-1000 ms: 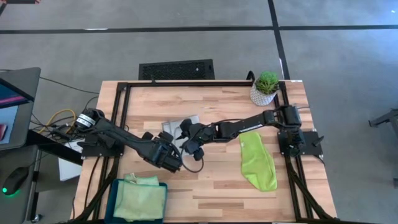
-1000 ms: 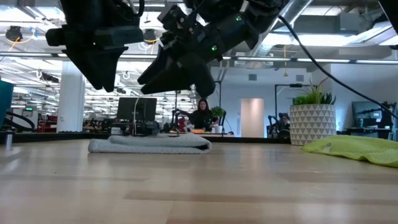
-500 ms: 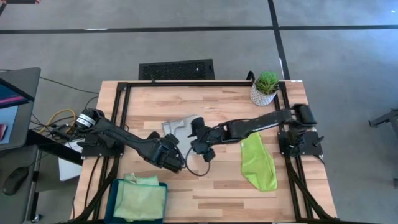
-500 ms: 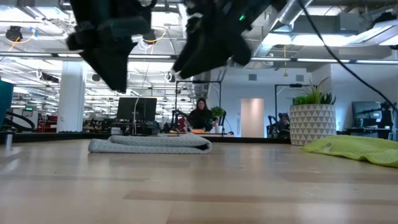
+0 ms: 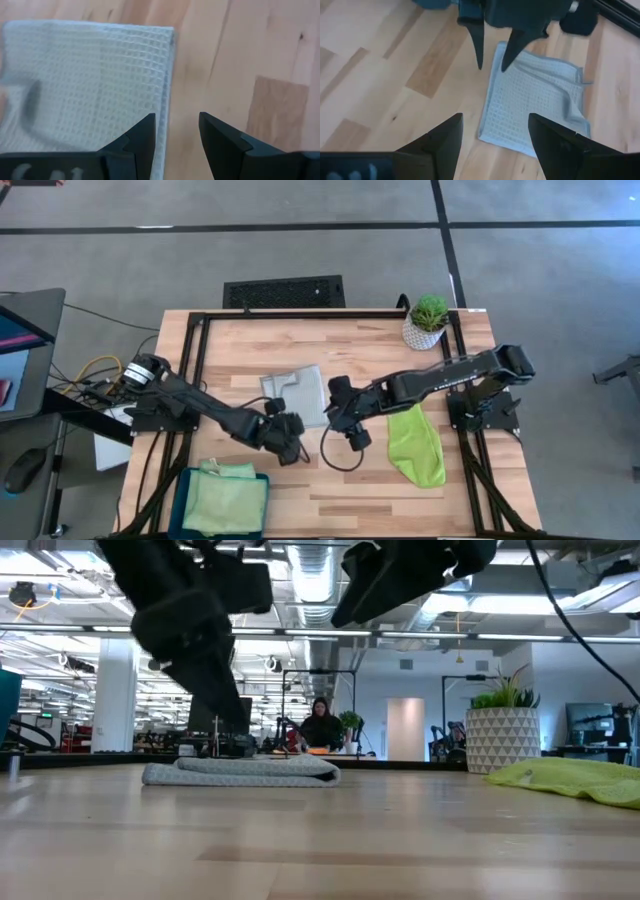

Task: Fold microfiber towels
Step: Put the folded gray microfiber cloth into the blue bin

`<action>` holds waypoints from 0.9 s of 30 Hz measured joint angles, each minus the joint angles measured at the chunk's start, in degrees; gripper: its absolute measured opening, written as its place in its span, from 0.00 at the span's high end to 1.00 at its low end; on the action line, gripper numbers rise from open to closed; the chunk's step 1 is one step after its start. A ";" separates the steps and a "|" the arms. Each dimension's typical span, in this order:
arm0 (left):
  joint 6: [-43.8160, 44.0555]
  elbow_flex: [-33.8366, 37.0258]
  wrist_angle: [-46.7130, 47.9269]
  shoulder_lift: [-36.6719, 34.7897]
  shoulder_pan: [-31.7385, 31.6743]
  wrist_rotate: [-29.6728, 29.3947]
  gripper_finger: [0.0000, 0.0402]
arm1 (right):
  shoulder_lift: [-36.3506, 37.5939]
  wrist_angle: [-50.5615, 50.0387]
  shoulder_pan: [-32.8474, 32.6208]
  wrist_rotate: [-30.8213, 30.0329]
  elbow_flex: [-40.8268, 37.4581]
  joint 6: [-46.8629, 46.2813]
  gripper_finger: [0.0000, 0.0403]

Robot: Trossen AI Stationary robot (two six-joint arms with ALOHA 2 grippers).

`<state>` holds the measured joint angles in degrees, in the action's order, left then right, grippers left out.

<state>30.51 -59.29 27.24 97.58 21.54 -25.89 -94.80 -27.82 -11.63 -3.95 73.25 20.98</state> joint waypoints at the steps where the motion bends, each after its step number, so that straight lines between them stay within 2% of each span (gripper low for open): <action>1: -1.27 1.16 -2.02 0.00 0.00 -0.03 0.64 | -0.06 0.17 -0.25 0.00 0.00 0.00 0.38; 12: -5.89 7.97 -8.63 0.02 -0.66 -2.99 0.64 | -0.07 1.29 -1.49 -0.02 0.00 0.02 0.38; 21: -9.16 8.98 -11.65 0.04 -0.70 -4.63 0.64 | -0.07 1.28 -0.83 -0.18 0.00 0.00 0.38; 27: -11.95 8.94 -14.19 5.13 -1.24 -5.37 0.64 | -0.07 1.27 -0.59 -0.17 0.02 -0.05 0.38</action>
<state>18.56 -50.35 13.05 102.71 20.30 -31.26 -94.87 -26.55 -12.23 -4.12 73.27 20.93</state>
